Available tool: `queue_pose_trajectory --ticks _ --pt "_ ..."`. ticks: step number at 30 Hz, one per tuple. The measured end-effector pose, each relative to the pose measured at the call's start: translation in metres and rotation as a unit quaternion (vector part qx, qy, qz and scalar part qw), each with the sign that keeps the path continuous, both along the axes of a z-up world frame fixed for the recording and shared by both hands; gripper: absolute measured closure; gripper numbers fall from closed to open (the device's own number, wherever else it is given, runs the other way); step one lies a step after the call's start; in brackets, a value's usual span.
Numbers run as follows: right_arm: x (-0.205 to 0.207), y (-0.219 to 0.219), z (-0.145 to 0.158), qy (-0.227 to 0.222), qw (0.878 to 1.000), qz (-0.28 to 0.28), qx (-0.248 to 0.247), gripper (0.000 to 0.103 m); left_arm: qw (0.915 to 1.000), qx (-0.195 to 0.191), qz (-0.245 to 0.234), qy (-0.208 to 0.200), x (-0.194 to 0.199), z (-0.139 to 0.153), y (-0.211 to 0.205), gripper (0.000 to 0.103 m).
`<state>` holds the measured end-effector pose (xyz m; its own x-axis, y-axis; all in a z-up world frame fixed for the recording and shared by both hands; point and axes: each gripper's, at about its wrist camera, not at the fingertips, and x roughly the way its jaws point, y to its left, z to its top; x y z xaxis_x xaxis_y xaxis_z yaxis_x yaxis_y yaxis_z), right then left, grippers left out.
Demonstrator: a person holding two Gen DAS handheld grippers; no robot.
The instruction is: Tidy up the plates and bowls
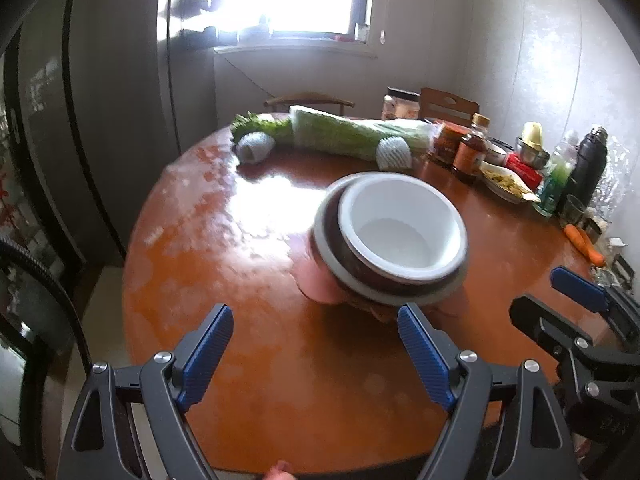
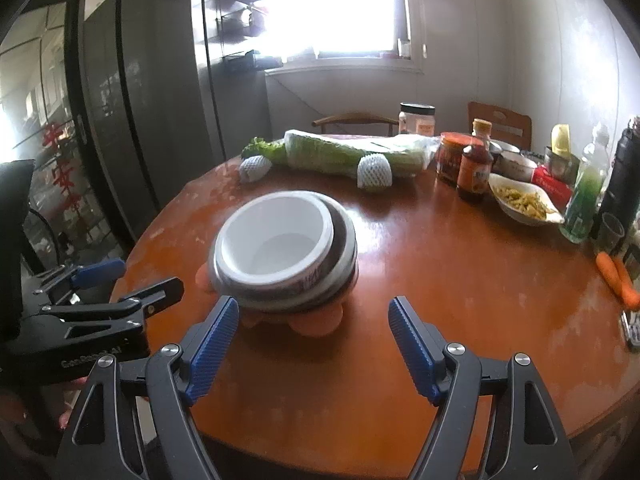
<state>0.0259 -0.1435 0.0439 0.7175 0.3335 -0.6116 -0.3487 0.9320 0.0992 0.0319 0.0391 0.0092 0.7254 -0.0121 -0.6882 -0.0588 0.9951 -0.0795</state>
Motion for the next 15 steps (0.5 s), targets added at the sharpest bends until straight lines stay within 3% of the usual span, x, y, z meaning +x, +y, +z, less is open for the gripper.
queue_pose_trajectory --ticks 15 --pt "-0.023 -0.015 -0.023 0.021 1.000 -0.009 -0.001 0.024 0.9998 0.000 -0.005 0.021 -0.015 -0.021 -0.023 0.019"
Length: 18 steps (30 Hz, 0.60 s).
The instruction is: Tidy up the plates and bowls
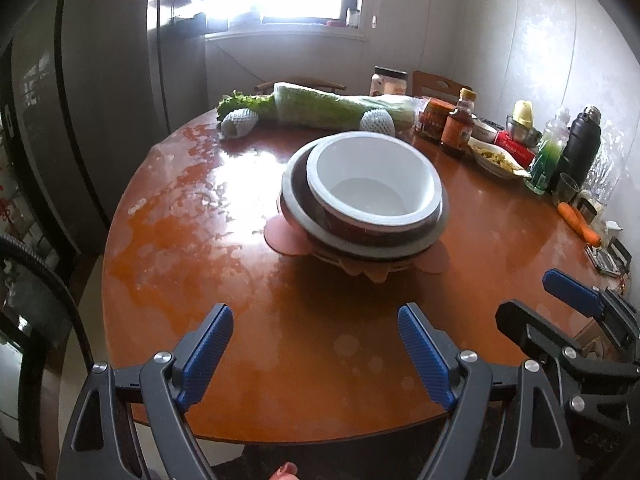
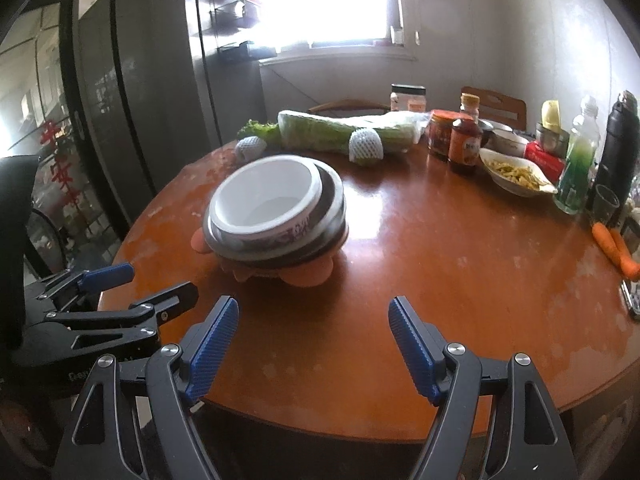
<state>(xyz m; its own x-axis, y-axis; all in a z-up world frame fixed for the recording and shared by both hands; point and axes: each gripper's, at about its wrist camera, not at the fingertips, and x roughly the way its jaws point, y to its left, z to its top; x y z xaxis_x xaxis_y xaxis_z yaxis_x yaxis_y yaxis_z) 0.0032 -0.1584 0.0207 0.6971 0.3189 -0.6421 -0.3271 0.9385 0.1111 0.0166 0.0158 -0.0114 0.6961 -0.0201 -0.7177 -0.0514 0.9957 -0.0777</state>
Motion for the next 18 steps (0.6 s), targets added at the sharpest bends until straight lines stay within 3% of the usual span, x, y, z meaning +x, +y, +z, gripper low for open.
queue_pose_trajectory --ticks 18 --pt "-0.007 -0.008 -0.011 0.008 1.000 -0.006 0.002 0.024 0.9999 0.014 -0.003 0.003 -0.002 -0.007 -0.011 0.019"
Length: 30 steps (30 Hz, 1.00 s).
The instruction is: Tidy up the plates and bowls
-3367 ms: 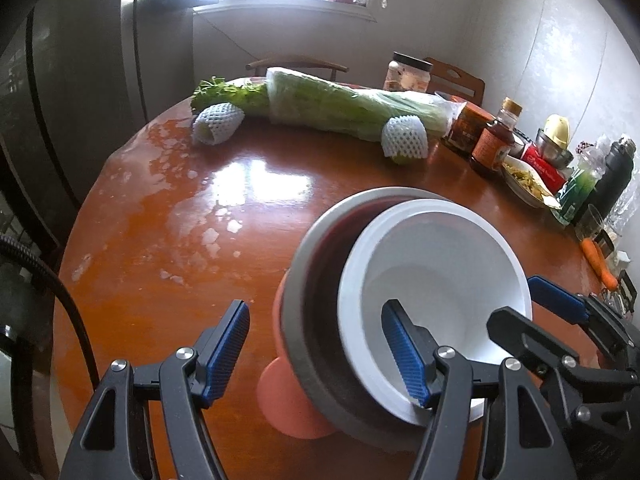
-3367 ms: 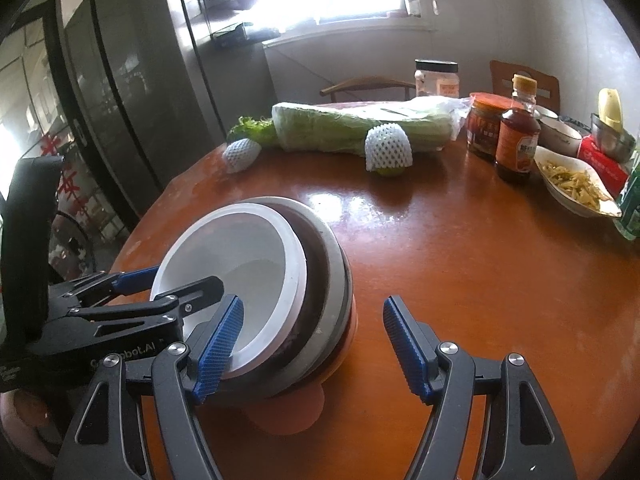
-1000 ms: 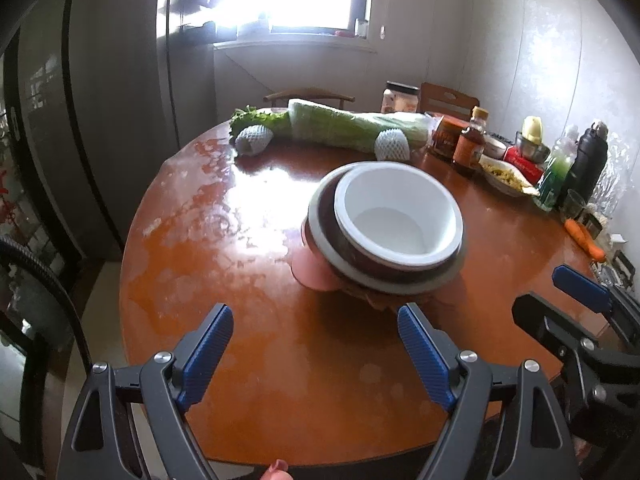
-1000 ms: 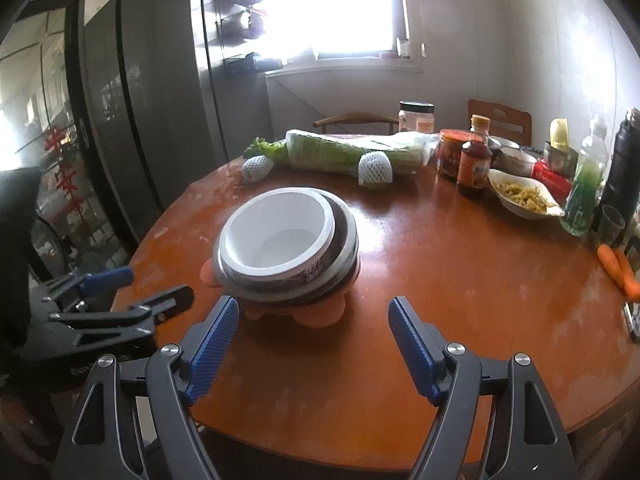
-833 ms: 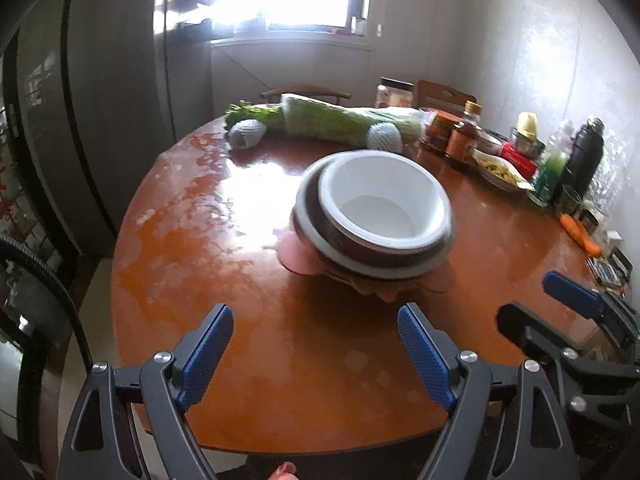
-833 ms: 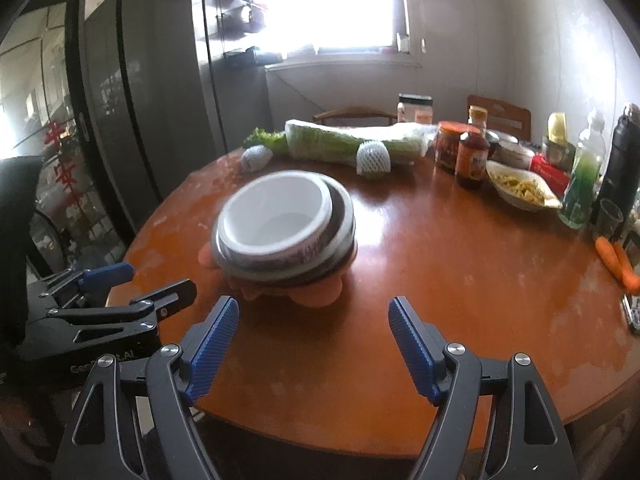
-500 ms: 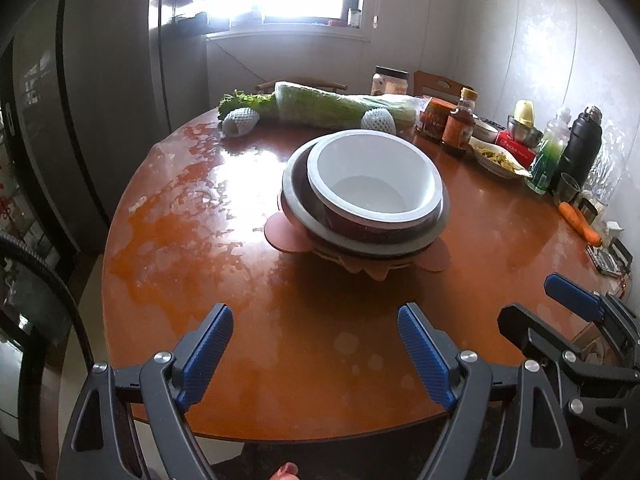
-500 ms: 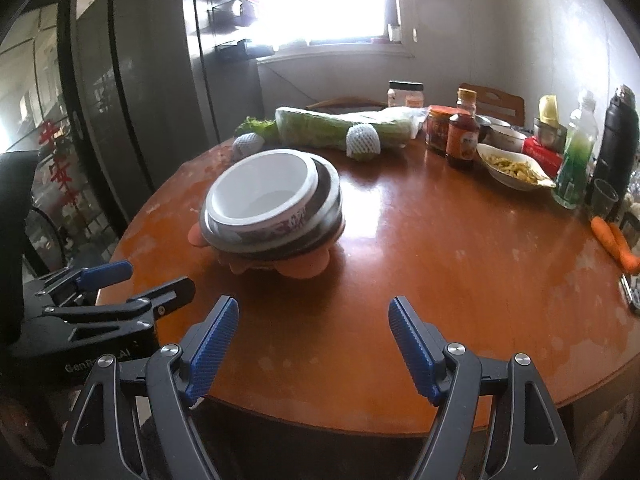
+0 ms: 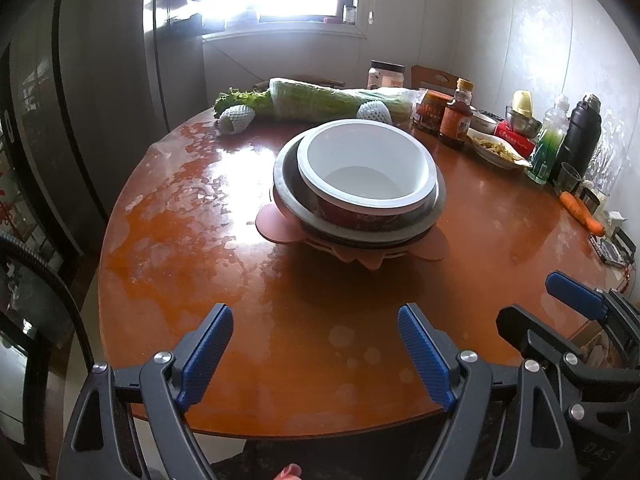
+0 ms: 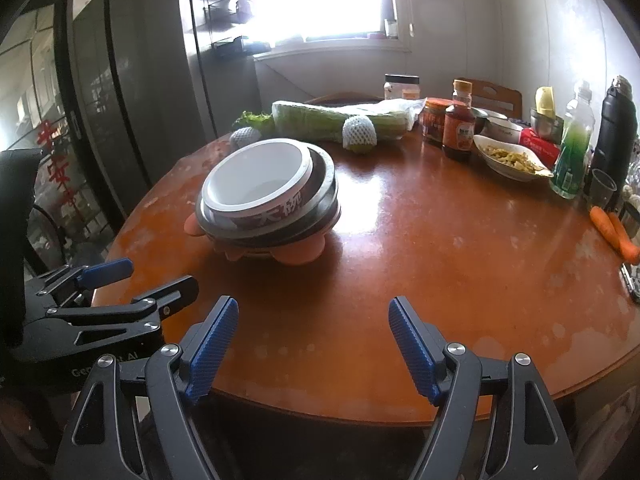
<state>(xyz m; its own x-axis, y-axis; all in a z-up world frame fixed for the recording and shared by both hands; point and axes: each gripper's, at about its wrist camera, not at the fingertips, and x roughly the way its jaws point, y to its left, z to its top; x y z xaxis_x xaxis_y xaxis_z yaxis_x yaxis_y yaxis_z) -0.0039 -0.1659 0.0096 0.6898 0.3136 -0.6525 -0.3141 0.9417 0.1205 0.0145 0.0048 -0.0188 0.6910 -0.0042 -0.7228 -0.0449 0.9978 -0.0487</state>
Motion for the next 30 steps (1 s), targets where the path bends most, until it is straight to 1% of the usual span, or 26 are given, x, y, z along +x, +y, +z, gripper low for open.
queue_pose_trajectory --ticks 30 --pt "-0.0059 -0.0028 0.0005 0.004 1.000 -0.003 -0.004 0.024 1.0000 0.004 -0.001 0.001 -0.0016 0.0018 -0.0019 0.019"
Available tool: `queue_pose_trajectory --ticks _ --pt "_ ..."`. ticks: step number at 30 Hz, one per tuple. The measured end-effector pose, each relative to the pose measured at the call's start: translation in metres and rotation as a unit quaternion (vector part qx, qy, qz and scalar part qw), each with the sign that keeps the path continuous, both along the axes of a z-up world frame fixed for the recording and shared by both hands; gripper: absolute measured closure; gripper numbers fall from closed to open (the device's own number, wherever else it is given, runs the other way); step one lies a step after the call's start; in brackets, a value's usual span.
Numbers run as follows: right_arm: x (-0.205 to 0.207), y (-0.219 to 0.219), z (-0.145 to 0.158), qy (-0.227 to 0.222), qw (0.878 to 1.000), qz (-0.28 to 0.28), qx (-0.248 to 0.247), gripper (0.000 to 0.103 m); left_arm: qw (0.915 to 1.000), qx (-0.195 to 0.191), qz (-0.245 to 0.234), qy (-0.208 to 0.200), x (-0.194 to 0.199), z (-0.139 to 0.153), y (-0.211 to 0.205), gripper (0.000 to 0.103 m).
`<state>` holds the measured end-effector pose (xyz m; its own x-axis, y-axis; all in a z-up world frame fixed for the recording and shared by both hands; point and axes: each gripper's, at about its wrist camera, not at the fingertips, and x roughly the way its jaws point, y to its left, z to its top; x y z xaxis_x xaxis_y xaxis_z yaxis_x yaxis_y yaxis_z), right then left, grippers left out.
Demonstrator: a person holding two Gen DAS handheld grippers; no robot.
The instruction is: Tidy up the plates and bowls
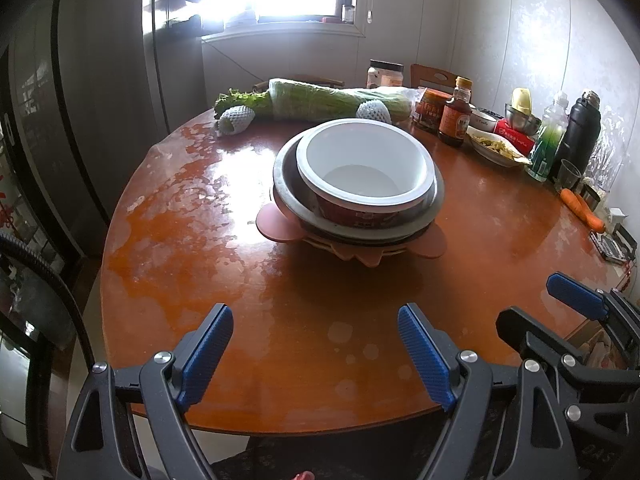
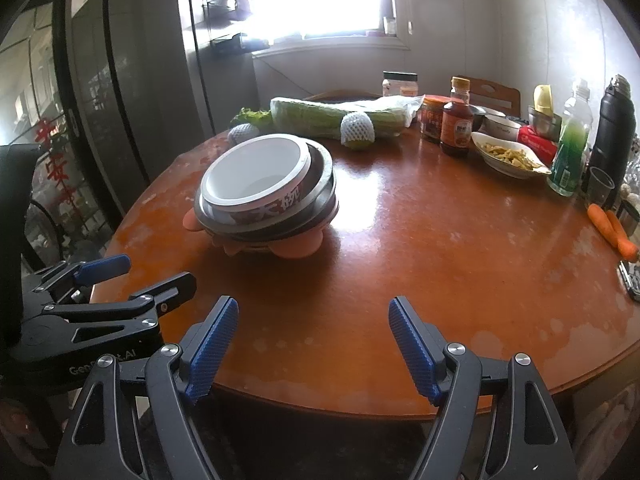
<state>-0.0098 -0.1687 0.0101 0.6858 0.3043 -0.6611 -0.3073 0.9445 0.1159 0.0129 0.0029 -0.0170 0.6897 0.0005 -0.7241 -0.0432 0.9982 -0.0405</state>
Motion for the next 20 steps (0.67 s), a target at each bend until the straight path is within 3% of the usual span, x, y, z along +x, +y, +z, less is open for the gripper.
queue_pose_trajectory --ticks 20 --pt "0.023 -0.015 -0.018 0.014 1.000 0.002 -0.009 0.024 0.9999 -0.004 0.014 -0.002 0.017 -0.004 0.015 0.018"
